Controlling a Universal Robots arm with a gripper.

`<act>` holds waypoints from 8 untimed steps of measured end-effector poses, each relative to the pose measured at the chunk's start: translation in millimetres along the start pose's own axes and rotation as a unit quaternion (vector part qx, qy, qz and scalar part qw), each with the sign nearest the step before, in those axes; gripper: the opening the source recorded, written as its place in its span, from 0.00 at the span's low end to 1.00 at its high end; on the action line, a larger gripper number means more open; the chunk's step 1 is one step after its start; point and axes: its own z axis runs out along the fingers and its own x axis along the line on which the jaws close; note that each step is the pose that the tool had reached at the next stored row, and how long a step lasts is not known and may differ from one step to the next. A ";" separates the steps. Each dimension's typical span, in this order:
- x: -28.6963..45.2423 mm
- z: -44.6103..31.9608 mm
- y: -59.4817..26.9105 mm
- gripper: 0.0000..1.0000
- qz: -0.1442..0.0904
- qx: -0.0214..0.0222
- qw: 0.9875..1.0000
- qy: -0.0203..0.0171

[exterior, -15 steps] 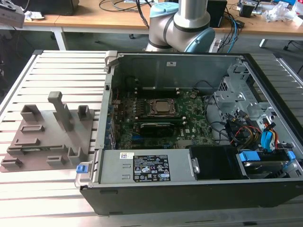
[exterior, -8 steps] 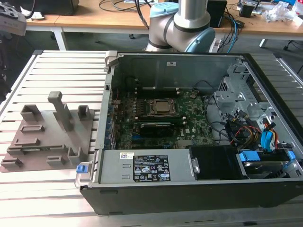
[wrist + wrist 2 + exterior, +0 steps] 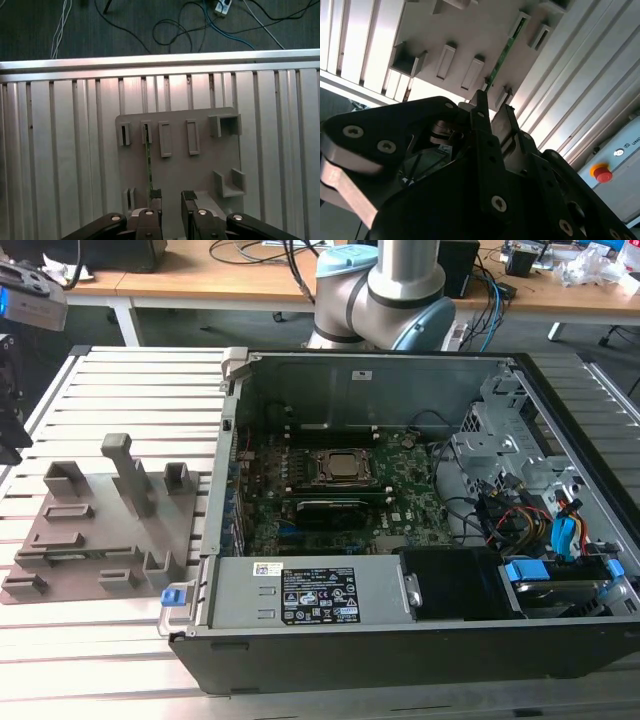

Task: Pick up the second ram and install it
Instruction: 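Pick up the second ram and move it above second insertion slot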

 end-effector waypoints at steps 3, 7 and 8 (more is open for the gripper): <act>2.1 10.1 -0.3 0.30 0.000 0.000 1.000 0.000; 3.5 16.1 -0.5 0.30 0.000 0.000 1.000 0.000; 3.7 18.4 -0.6 0.30 0.000 0.000 1.000 0.000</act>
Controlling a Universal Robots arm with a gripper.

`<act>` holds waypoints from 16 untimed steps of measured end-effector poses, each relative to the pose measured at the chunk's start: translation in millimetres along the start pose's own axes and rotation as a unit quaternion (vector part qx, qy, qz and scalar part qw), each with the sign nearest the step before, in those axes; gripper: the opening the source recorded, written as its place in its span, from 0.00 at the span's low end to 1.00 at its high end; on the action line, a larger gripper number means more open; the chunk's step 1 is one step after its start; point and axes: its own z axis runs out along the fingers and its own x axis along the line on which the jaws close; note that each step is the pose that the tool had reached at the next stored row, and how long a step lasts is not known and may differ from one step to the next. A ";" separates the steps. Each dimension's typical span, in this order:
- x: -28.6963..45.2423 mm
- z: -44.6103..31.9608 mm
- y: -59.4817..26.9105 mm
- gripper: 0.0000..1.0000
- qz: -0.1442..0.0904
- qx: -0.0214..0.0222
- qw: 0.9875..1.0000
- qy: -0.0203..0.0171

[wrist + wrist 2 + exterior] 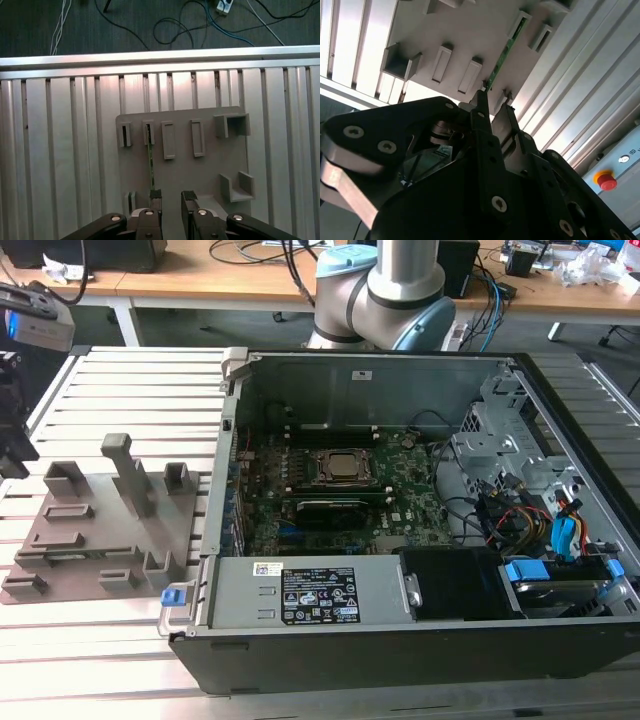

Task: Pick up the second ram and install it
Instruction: 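Pick up the second ram and move it above second insertion slot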

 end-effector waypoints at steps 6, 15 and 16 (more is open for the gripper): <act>0.6 9.5 -0.2 0.30 0.000 0.000 1.000 0.000; 1.6 17.7 -0.5 0.30 0.000 0.000 1.000 0.000; 1.6 18.1 -0.5 0.30 0.000 0.000 1.000 0.000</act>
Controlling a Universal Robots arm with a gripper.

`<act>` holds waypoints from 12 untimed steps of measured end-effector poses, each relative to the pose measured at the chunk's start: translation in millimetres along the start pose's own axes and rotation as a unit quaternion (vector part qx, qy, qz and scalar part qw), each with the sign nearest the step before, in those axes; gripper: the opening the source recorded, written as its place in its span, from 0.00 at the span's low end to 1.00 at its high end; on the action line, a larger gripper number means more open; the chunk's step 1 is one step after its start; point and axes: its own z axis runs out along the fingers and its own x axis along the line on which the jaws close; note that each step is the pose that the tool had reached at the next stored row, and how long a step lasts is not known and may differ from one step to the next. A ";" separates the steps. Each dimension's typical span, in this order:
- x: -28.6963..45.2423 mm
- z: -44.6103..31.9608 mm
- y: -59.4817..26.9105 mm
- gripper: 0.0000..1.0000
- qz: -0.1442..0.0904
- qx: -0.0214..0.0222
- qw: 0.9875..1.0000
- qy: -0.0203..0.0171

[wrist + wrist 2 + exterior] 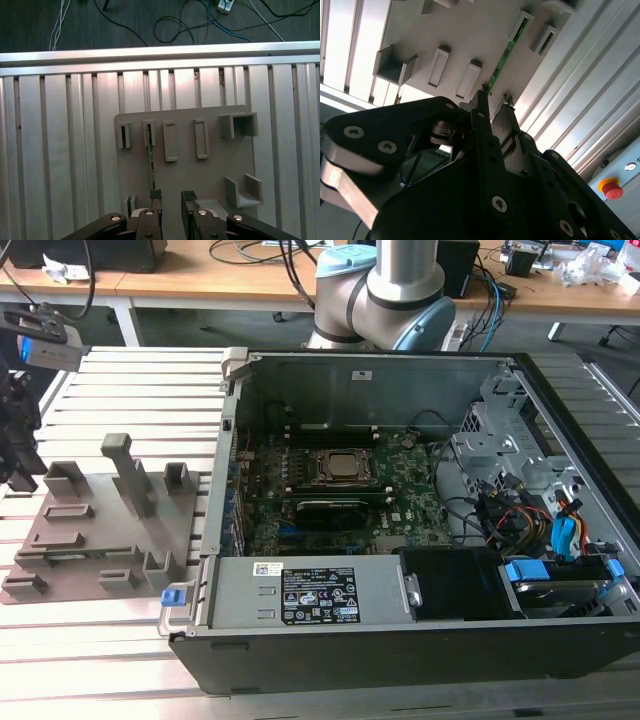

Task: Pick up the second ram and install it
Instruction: 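Pick up the second ram and move it above second insertion slot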

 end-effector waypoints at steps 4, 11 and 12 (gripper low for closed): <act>0.2 3.2 -0.1 0.30 0.000 0.000 1.000 0.000; 0.3 10.5 -0.3 0.30 0.000 0.000 1.000 0.000; 0.3 11.3 -0.3 0.30 0.000 0.000 1.000 0.000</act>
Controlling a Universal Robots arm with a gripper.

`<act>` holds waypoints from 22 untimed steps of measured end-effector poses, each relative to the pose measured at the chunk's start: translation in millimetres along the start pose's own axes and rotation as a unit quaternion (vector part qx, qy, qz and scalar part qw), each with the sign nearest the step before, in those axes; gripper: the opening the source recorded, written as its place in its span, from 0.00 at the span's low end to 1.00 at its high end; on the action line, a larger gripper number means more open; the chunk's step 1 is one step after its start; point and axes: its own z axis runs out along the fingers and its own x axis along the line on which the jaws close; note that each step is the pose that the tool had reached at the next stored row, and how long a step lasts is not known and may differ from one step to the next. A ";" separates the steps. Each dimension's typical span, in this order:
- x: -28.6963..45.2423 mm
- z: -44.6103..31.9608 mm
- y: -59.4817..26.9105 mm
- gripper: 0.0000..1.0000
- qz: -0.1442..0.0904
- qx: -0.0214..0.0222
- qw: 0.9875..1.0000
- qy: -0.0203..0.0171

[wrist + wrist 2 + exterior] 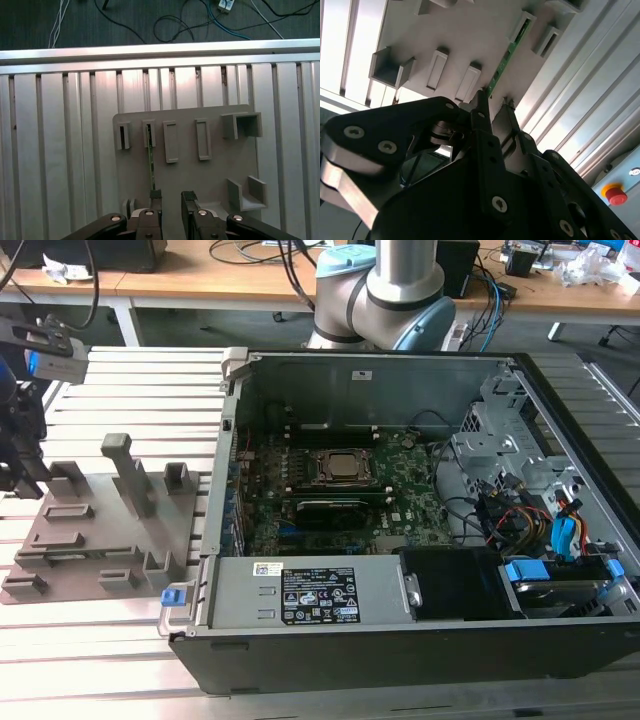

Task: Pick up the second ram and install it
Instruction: 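Pick up the second ram and move it above second insertion slot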

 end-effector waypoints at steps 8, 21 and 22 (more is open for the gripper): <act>0.2 9.9 -0.3 0.30 0.000 0.000 1.000 0.000; 0.5 21.8 0.0 0.30 0.000 0.000 1.000 0.000; 0.5 22.6 0.0 0.30 0.000 0.000 1.000 0.000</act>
